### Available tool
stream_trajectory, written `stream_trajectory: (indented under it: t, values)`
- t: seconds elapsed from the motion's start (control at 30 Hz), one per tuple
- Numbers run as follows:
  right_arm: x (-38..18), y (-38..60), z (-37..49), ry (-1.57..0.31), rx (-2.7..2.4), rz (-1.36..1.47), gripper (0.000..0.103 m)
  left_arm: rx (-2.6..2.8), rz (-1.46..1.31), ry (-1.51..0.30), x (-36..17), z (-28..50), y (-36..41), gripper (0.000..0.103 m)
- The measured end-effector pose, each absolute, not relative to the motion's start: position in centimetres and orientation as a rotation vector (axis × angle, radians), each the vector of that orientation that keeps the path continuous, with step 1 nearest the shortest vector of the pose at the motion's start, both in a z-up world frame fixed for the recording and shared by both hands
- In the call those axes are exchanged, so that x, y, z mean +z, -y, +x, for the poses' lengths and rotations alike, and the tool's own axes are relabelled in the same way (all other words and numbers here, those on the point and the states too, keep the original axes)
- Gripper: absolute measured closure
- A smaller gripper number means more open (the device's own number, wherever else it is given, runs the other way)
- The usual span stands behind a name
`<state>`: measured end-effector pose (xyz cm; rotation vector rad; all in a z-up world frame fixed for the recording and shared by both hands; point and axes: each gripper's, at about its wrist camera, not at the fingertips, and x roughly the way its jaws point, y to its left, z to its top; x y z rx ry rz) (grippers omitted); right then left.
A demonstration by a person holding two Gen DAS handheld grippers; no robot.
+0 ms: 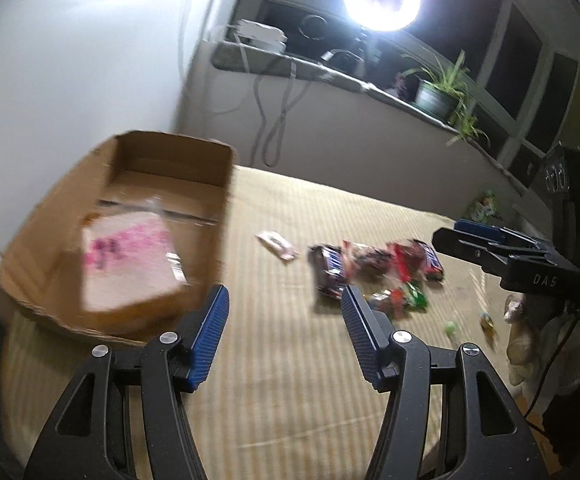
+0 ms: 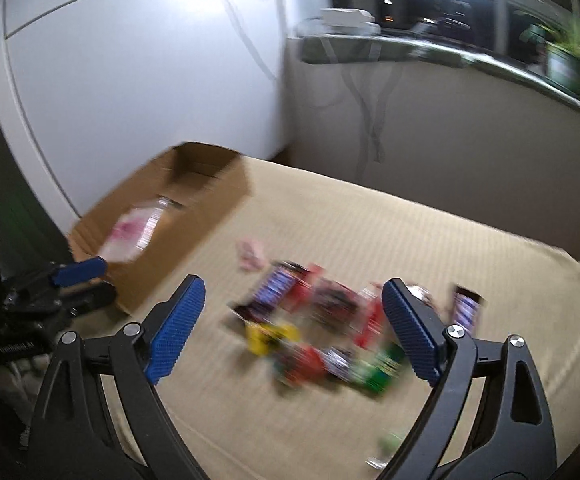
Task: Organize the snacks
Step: 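Open the right tool to release the bread and withdraw, then close the right tool on the yellow snack pouch while the left tool grasps a green candy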
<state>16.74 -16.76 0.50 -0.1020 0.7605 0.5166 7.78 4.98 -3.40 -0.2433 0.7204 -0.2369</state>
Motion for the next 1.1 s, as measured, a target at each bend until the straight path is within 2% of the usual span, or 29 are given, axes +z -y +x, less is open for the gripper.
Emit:
stream_trajectory:
  t: [0.27, 0.4, 0.5, 0.67, 0.77, 0.93, 1.03, 1.1]
  values:
    - [-1.6, 25.7, 15.5, -0.798, 0.328, -0.045, 0.011, -0.342, -0.199, -0.772, -4.7, 9.1, -0.3, 0.046]
    - [-2.8, 28.8, 14.5, -0.814, 0.257, -0.045, 0.011, -0.373, -0.180, -0.801, -5.6, 10.1, 1.4, 0.062]
    - [-3.8, 30.4, 13.8, -0.840, 0.235, -0.046, 0.011, -0.395, -0.166, -0.821, -6.2, 10.5, 2.7, 0.067]
    - [-5.5, 31.8, 12.4, -0.862, 0.205, -0.086, 0.012, -0.450, -0.133, -0.840, -6.5, 10.2, 5.2, 0.067]
    - [-6.2, 32.0, 12.0, -0.876, 0.198, -0.109, 0.019, -0.496, -0.118, -0.854, -6.6, 10.0, 7.1, 0.067]
    - [-7.2, 32.8, 11.6, -0.893, 0.198, -0.111, 0.023, -0.576, -0.085, -0.876, -7.0, 10.0, 10.7, 0.067]
    - [-7.6, 33.3, 11.7, -0.904, 0.201, -0.097, 0.033, -0.616, -0.063, -0.894, -7.4, 10.2, 12.8, 0.067]
    - [-7.9, 33.7, 11.8, -0.911, 0.206, -0.081, 0.036, -0.624, -0.051, -0.907, -7.6, 10.3, 13.8, 0.067]
